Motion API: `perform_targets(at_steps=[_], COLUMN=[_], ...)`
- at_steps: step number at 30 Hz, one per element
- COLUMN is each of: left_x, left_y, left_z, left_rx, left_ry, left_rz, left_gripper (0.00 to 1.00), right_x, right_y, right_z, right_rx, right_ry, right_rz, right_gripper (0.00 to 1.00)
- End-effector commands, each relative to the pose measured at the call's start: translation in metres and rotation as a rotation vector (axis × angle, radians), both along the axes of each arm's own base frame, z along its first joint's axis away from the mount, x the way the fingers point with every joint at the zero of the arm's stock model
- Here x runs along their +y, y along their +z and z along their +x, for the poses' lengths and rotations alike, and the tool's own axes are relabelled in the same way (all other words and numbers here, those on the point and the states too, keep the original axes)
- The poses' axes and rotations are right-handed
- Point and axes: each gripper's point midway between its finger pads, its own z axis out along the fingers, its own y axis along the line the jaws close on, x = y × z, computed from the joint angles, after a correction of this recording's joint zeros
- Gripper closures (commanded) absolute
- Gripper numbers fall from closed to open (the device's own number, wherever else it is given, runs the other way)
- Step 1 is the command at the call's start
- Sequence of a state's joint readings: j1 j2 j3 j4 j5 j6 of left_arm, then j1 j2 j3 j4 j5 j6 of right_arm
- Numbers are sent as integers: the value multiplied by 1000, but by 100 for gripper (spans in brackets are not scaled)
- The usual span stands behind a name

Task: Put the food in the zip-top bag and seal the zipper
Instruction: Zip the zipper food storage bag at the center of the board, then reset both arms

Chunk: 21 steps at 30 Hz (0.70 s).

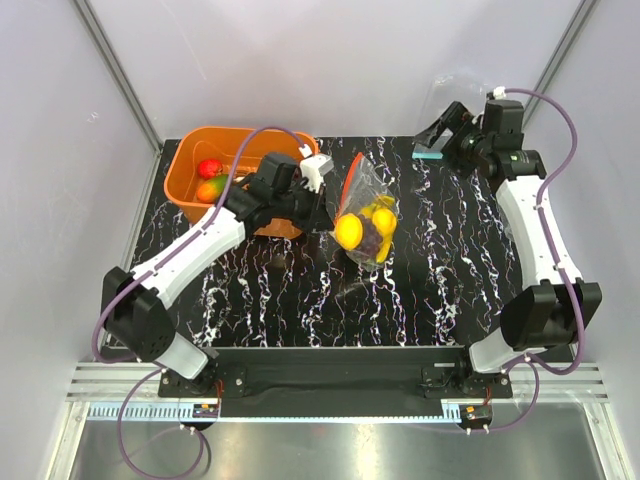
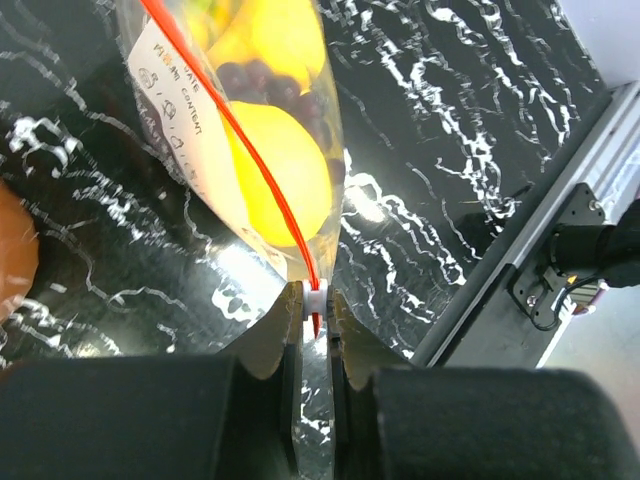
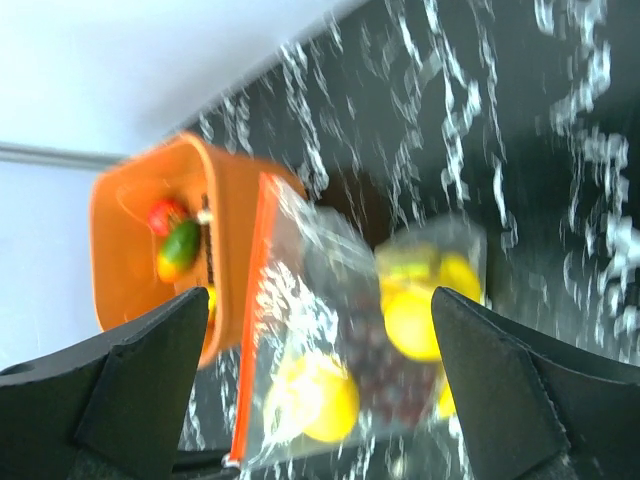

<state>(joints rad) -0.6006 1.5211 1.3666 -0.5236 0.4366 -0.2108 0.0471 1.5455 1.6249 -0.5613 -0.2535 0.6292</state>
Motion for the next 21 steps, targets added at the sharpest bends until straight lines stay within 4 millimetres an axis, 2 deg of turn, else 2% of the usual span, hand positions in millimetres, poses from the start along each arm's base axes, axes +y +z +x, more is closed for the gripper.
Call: perform_targets(at_steps=[1, 3, 7, 9, 10, 11, 12, 14, 15, 16, 17, 18, 19, 20, 21], left_x=[-20, -25, -27, -26, -20, -14, -3, 19, 31, 44, 57, 65, 75, 85, 92], left_y=[36, 36, 38, 45, 44, 44, 57, 62, 81, 86, 96, 98, 100, 100, 99], left_z=[2, -4, -11, -20, -14, -14, -13, -4, -8, -4, -10, -12, -11, -17, -18], left_rx=[-83, -83, -84, -119, -159, -183, -231, -299, -353, -386, -431, -451, -470, -487, -490], left_ry=[-45, -60, -74, -92, -45, -13, 38, 154, 199, 270, 308, 336, 385, 413, 437], left_rz=[-84, -84, -88, -91, -53, -30, -28, 0, -24, -18, -42, -46, -45, -57, -55], left_gripper=[100, 99, 87, 65, 55, 17, 1, 1, 1, 1, 1, 1, 1, 1, 1], right_x=[22, 24, 25, 24, 24, 24, 25, 25, 25, 24, 23, 20, 17, 15, 12], right_y=[-30, -33, -44, -46, -47, -44, -47, -41, -42, -34, -30, -31, -17, -14, -18], right_z=[-35, -39, -52, -59, -60, -64, -66, -72, -74, -79, -82, -83, -92, -95, -98], right_rx=[198, 206, 228, 223, 219, 207, 198, 166, 145, 109, 81, 44, -21, -54, -81], right_ry=[41, 44, 64, 69, 72, 72, 85, 94, 111, 120, 128, 137, 132, 130, 132], right_rz=[68, 21, -11, -15, -14, -12, -12, -15, -31, -42, -58, -87, -99, -110, -138], right_gripper=[0, 0, 0, 0, 0, 0, 0, 0, 0, 0, 0, 0, 0, 0, 0])
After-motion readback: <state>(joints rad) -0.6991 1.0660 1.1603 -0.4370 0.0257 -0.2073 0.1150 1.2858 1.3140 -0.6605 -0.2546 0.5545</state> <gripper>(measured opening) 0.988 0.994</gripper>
